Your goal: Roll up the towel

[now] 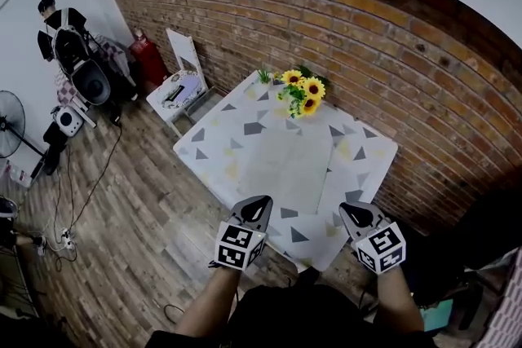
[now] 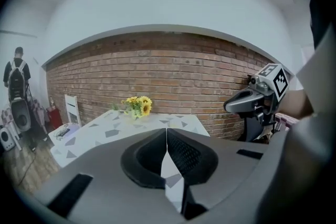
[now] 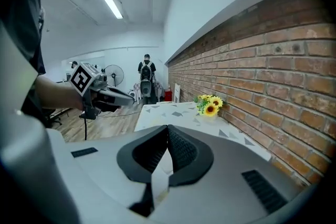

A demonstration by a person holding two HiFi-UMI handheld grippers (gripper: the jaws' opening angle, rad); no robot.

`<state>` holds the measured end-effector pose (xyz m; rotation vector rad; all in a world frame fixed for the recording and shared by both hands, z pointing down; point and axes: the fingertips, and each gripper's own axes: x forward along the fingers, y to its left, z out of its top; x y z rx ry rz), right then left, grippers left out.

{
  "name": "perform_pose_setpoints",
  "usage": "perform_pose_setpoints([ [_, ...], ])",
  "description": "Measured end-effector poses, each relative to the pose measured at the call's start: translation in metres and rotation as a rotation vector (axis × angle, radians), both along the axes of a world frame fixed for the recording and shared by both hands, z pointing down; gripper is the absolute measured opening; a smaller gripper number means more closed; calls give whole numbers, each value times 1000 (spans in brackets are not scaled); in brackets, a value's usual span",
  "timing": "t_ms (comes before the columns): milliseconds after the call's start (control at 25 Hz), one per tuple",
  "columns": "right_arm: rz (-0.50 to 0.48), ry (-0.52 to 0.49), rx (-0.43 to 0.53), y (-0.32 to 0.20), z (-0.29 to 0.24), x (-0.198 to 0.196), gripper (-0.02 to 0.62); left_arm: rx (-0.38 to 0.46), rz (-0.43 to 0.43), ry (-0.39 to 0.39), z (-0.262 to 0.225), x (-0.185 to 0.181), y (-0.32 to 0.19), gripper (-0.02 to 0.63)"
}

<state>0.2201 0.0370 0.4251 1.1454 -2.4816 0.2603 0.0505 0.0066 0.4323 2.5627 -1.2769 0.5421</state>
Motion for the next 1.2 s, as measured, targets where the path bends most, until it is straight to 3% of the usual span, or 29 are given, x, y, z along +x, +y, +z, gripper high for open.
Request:
perform_pose_setpoints([
  [240,-106,47,-67,-24,37,-6,31,-72,-20,-52,31,21,-25,21],
  [720,-217,236,-255,-40,123,-41,87,-227,28,-91,112,1,-50,23],
  [960,-280,356,-347,-29,176,-53,110,-311,49,-149,157,-17,-55,28],
  [1200,-277,440,-412,-23,212,-52,114,-373,72,-180,191,-26,-50,90],
])
